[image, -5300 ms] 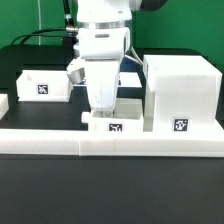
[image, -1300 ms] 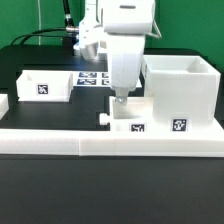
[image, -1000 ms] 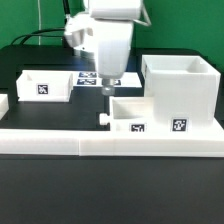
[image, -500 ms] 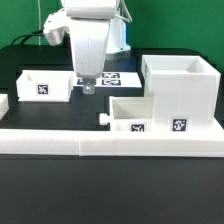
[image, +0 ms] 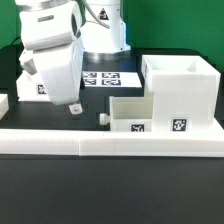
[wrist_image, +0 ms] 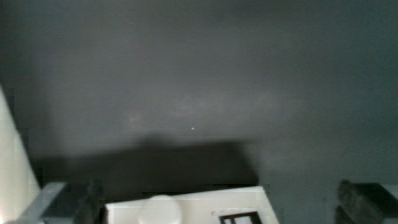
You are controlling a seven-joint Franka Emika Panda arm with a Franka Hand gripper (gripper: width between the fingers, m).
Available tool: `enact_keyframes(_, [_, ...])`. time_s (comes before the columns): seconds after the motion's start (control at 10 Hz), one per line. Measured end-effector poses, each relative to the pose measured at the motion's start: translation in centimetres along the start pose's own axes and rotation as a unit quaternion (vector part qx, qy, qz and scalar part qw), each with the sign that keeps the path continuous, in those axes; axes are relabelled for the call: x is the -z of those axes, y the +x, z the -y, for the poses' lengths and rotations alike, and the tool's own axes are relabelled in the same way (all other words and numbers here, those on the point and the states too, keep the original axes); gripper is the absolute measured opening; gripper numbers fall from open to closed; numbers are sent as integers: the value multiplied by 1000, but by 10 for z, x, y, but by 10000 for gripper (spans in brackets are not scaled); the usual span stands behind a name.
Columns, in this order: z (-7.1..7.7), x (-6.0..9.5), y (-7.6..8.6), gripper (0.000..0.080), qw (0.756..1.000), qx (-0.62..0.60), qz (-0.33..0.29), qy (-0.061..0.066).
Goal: Assemble drawer
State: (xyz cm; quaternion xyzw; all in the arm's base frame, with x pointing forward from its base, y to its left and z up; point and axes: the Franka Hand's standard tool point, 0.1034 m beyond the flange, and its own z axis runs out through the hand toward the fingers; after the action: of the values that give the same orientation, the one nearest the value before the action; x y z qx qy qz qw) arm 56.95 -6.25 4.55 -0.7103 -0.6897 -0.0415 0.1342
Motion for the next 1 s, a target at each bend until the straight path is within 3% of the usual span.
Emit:
enact_keyframes(0.1, [2, -9, 5, 649, 999, -9, -35, 9])
enact_keyframes(0.4, [-8, -19, 26, 649, 999, -10, -36, 6])
enact_keyframes(1.0, [-13, -24, 35, 649, 999, 8, -33, 8])
